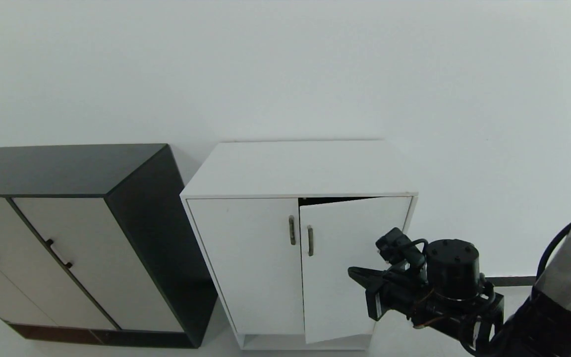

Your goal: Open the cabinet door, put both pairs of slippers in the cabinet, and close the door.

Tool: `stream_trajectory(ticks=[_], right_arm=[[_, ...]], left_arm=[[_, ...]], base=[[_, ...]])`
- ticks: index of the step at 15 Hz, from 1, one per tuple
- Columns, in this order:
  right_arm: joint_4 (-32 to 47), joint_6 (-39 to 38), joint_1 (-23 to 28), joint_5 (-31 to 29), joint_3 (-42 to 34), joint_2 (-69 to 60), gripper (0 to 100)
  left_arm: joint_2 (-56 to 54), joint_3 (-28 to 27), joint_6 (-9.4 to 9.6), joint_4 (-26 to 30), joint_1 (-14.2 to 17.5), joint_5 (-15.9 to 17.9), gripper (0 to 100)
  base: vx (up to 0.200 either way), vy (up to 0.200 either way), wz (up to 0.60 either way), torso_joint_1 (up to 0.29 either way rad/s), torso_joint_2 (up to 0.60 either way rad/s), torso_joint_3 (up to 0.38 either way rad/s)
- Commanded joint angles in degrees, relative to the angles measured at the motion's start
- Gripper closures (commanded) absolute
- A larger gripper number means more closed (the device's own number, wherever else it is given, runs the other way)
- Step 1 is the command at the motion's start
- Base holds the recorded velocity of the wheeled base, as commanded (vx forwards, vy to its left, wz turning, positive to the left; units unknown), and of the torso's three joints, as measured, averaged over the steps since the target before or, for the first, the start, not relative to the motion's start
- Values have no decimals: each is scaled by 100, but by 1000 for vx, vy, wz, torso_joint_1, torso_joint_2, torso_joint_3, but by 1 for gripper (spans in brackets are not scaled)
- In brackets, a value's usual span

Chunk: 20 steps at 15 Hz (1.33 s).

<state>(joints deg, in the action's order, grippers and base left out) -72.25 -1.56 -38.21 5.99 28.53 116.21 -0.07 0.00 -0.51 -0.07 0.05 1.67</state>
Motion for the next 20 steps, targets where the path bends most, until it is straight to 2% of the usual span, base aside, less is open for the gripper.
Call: stream_trajectory(ticks=[1, 5, 10, 17, 20], right_arm=[[-34, 7, -170, -1, -207, -213, 100], [-175, -29, -170, 8, 21, 472, 100], [-149, -222, -20, -45, 865, 1009, 100], [-114, -327, 314, -45, 1621, 1510, 100], [141, -345, 437, -45, 1937, 1589, 100]], left_arm=[[7, 0, -2, -1, 4, 0, 100], [7, 0, -19, -1, 4, 0, 100], [7, 0, -28, 7, 4, 0, 100], [7, 0, -28, -1, -5, 0, 100], [7, 0, -28, -1, 4, 0, 100]], base=[[200, 0, 0, -12, -2, -2], [200, 0, 0, 6, 0, 1], [0, 0, 0, 0, 0, 0], [0, 0, 0, 0, 0, 0], [0, 0, 0, 0, 0, 0]])
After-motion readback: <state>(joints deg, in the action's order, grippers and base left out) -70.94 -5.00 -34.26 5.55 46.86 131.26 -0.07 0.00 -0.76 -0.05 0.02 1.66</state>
